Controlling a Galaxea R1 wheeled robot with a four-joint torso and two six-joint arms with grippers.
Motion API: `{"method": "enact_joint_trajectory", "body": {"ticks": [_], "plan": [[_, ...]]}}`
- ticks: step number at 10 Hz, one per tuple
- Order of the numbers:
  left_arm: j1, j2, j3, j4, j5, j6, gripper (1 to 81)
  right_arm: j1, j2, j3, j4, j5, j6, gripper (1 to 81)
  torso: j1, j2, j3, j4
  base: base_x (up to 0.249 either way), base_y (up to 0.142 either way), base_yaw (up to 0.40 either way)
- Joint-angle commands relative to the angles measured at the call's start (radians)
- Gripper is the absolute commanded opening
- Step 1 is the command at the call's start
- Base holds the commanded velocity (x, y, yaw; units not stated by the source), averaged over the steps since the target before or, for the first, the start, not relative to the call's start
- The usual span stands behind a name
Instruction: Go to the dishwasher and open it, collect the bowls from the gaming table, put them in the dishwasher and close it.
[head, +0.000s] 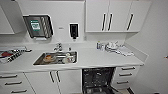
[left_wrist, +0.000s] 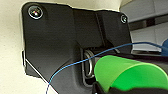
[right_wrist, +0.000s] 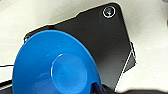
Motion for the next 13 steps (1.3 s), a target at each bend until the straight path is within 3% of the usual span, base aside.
{"method": "enact_joint_trajectory", "body": {"ticks": [1, 5, 8, 13], "plan": [[-0.03, -0.011, 0.003, 0.001, 0.024, 0.0, 1.0, 0.036, -0.014, 0.009, -0.005, -0.066, 0.001, 1.0, 0.0, 0.0, 0.0, 0.0, 0.192, 0.0, 0.0], [-0.03, -0.011, 0.004, 0.004, 0.023, 0.001, 1.0, 0.038, -0.014, 0.006, -0.005, -0.067, 0.001, 1.0, 0.001, 0.0, 0.0, 0.0, 0.163, 0.0, 0.0], [-0.03, -0.014, 0.007, 0.007, 0.02, 0.007, 1.0, 0.036, -0.023, 0.023, -0.005, -0.067, 0.001, 1.0, 0.001, 0.001, 0.0, 0.0, 0.0, 0.0, 0.0], [-0.071, -0.084, 0.003, -0.022, -0.184, 0.038, 1.0, 0.032, -0.09, 0.118, 0.012, -0.067, 0.004, 1.0, 0.0, 0.0, 0.0, 0.0, 0.0, 0.0, 0.0]]}}
